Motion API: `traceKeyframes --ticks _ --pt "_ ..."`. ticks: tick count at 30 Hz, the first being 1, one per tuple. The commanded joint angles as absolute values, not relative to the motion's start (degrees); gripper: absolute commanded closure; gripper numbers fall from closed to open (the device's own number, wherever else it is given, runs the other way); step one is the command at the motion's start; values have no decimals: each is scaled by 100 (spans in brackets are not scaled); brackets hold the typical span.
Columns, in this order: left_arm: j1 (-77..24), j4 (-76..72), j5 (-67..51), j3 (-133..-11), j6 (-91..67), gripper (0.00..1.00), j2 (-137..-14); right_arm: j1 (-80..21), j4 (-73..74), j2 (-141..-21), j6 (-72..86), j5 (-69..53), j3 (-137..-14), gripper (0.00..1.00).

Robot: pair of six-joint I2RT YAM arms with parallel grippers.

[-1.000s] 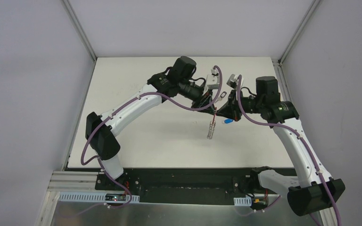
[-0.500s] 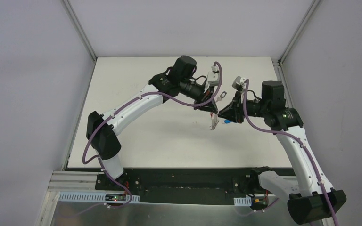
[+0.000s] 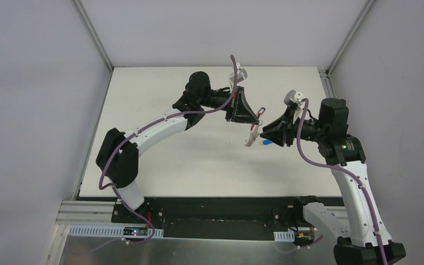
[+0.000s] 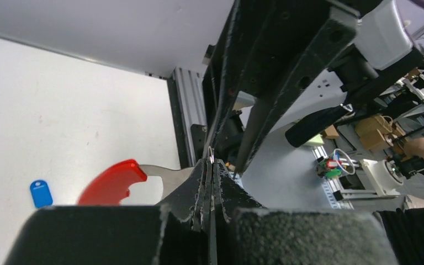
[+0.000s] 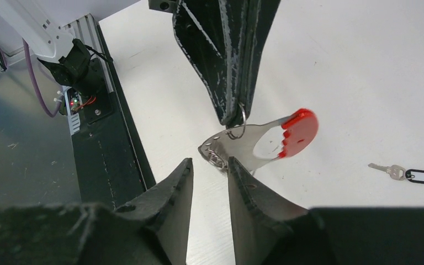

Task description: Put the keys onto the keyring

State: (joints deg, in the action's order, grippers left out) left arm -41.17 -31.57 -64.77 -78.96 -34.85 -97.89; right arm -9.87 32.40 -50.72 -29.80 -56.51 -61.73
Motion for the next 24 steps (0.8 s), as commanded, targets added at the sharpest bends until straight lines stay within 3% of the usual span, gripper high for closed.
traceKeyframes --ticks 1,8,24 --pt "-4122 -4651 -6709 -7747 -4445 100 -9466 -909 3165 -5055 -2918 -5862 -6489 69" --pt "-4129 -5534 -6725 -7383 -5062 100 -9465 -894 3147 -5129 -2900 -5832 -6630 69" --pt "-4131 -5533 -6616 -7321 -5052 100 -9505 -905 2466 -5572 -2371 -6433 -6489 69"
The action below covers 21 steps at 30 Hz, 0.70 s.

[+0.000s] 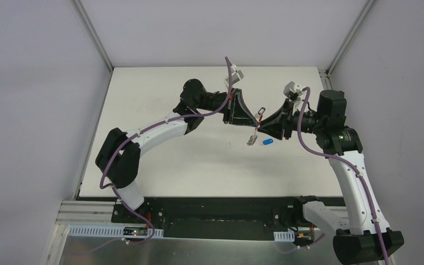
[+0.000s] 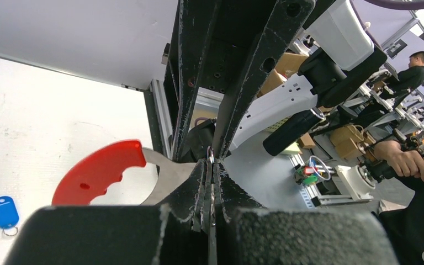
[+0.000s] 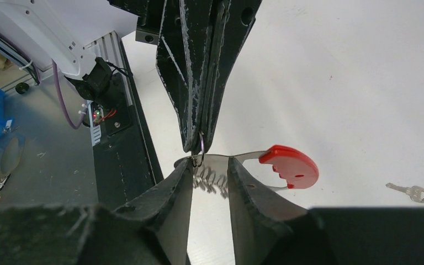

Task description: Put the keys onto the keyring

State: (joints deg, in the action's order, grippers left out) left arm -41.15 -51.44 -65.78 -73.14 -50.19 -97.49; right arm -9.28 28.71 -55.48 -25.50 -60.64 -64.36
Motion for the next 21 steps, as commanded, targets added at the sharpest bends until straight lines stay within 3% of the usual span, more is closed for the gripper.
traceKeyframes --ticks 1,5,10,15,19,21 --pt "-4131 -5504 -6611 -7329 -5025 100 -9509 -903 2437 -5577 -2353 -6440 -6476 69" --pt "-4135 -5397 -6598 -7376 -4933 100 -9536 -905 2373 -5594 -2289 -6507 -6440 78" --pt "-4148 -5343 -6592 -7413 -4877 100 -9576 -905 2293 -5623 -2249 -6566 -6389 99" --pt "-4148 -4846 -6619 -7409 -4425 100 -9518 -938 2471 -5654 -2436 -6460 -6476 100" --pt "-4148 -3600 -6610 -7500 -3377 100 -9355 -1078 2938 -5708 -2916 -6154 -6590 100" --pt "-4148 -2922 -6574 -7618 -2857 93 -9245 -1191 3101 -5743 -3068 -5975 -6577 100"
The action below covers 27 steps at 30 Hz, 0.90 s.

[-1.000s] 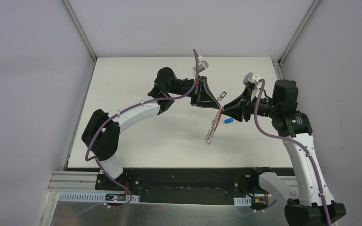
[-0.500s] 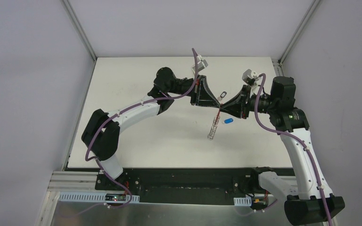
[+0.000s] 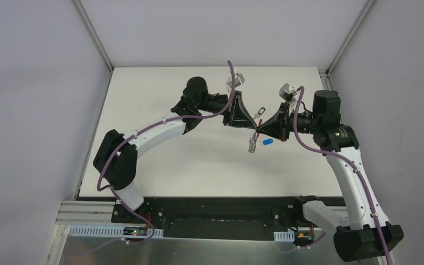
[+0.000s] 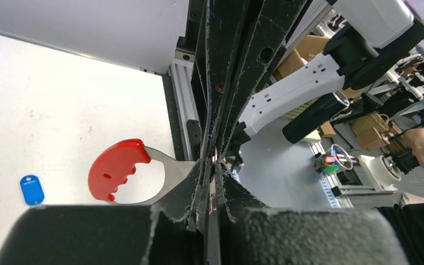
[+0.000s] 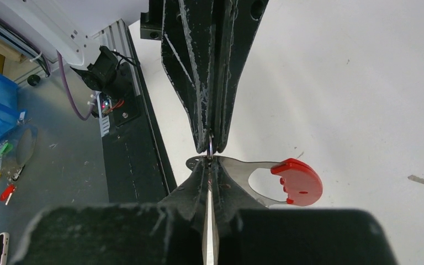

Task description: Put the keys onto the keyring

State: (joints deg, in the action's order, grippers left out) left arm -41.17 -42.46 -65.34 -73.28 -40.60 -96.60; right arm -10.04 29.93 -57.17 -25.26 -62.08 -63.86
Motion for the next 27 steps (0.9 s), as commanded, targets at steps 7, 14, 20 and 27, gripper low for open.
traceKeyframes --ticks 7,14,20,27 --pt "-4181 -210 -6348 -8306 -774 78 -9077 -1488 3393 -5942 -3306 -5785 -6540 100" --pt "-4302 1165 -6208 -8657 477 77 -9121 -1548 3417 -6064 -3296 -5869 -6551 100" --pt "-4366 1511 -6166 -8910 789 80 -9261 -1568 3433 -6099 -3287 -5870 -6526 100" --pt "-4385 1606 -6130 -9079 844 82 -9359 -1576 3514 -6143 -3326 -5865 -6491 100"
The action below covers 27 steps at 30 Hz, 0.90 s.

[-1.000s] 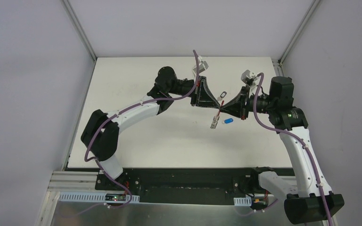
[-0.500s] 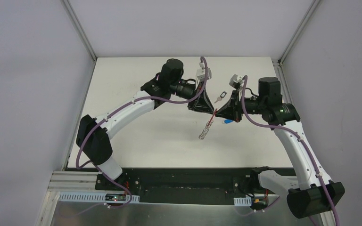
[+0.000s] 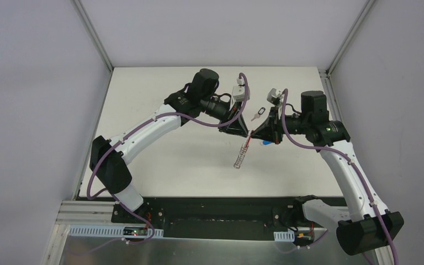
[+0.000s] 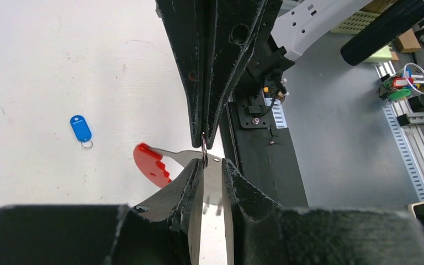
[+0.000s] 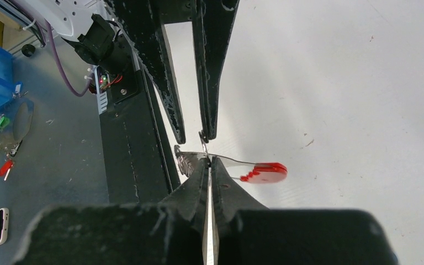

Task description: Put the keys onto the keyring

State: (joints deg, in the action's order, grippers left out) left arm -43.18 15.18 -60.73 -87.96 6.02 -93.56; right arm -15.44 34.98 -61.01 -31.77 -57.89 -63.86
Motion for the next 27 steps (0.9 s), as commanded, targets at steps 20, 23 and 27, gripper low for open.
traceKeyframes --ticks 20,23,27 --pt "-4475 1816 -6045 -9369 946 100 -9599 -1599 3506 -6109 -3296 -5918 -6442 100" --pt "-4473 1938 -5993 -9354 1054 100 -9568 -1600 3494 -6108 -3296 -5886 -6442 100" --pt "-4470 2317 -5874 -9320 1381 100 -9444 -1579 3363 -5963 -3232 -5735 -6368 99"
